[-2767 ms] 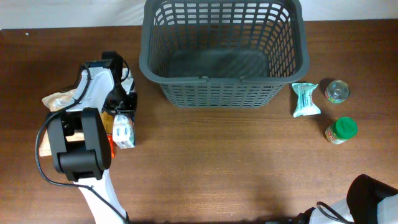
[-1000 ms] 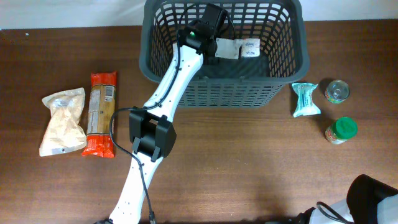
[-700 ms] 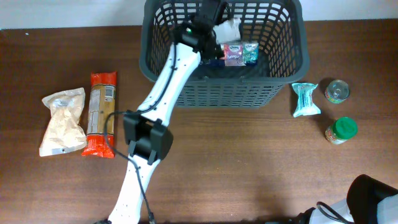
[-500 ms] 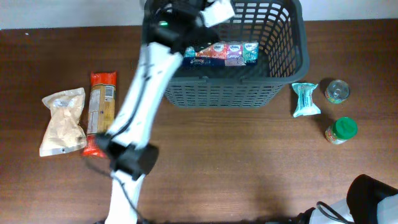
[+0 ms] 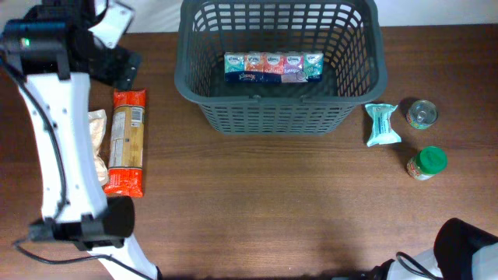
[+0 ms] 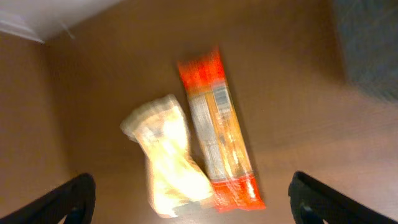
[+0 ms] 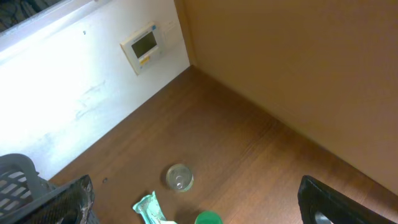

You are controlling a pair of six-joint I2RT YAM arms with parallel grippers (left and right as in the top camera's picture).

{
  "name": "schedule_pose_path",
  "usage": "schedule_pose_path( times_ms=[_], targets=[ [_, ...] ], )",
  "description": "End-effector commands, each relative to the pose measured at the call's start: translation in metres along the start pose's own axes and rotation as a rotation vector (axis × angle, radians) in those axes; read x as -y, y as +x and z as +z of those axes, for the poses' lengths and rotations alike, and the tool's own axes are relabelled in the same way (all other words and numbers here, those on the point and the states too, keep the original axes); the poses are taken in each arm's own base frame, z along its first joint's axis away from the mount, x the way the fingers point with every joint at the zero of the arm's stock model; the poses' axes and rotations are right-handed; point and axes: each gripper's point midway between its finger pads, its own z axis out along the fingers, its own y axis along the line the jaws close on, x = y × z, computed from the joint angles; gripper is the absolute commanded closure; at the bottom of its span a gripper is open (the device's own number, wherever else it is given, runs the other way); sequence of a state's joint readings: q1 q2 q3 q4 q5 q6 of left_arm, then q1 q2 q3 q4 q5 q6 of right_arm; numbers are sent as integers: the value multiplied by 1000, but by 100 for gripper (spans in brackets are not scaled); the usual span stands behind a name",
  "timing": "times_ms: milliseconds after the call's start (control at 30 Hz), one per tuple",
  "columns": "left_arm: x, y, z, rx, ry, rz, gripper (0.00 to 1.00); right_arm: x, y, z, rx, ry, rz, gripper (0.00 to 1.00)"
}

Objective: Pack container
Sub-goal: 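Grasp the orange-red snack bar package with the left gripper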

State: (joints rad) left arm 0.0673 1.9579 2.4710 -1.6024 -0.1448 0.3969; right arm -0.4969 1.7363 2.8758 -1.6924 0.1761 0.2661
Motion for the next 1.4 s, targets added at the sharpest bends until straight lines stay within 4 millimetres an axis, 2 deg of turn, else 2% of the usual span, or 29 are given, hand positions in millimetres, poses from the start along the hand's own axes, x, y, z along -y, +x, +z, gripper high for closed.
schedule_pose_path(
  times_ms=[0, 33, 67, 167, 233, 533, 733, 800, 833, 867, 900, 933, 1000, 1100, 1233, 1333, 1367],
  targets=[
    [9, 46, 82, -217, 190, -251, 11, 5, -1, -4, 11, 19, 16, 1],
    [11, 71, 126, -308, 209, -292, 11, 5, -1, -4, 11, 19, 17, 1],
    [13, 83, 146, -345, 216, -301, 11, 5, -1, -4, 11, 19, 16, 1],
    [20, 110, 188, -409, 231, -322, 11, 5, -1, -4, 11, 19, 16, 1],
    [23, 120, 210, -422, 239, -328, 11, 5, -1, -4, 11, 19, 16, 1],
    [37, 140, 270, -475, 253, -309, 11, 5, -1, -4, 11, 19, 16, 1],
    [49, 155, 298, -530, 279, -306, 11, 5, -1, -4, 11, 19, 16, 1],
    [55, 161, 305, -552, 294, -305, 20, 5, -1, -4, 11, 19, 16, 1],
    [57, 162, 306, -559, 299, -304, 26, 5, -1, -4, 11, 19, 16, 1],
    [58, 163, 307, -562, 301, -304, 40, 5, -1, -4, 11, 19, 16, 1],
    [58, 163, 307, -563, 298, -311, 84, 5, -1, -4, 11, 19, 16, 1],
    [57, 162, 306, -562, 295, -319, 98, 5, -1, -4, 11, 19, 16, 1],
    [56, 160, 303, -568, 293, -334, 98, 5, -1, -4, 11, 19, 16, 1],
    [50, 148, 285, -574, 301, -347, 98, 5, -1, -4, 11, 19, 16, 1],
    [20, 88, 223, -455, 297, -355, 98, 5, -1, -4, 11, 19, 16, 1],
    [-6, 30, 165, -246, 265, -358, 99, 5, -1, -4, 11, 19, 16, 1],
    [-15, 7, 140, -149, 250, -353, 98, 5, -1, -4, 11, 19, 16, 1]
  ],
)
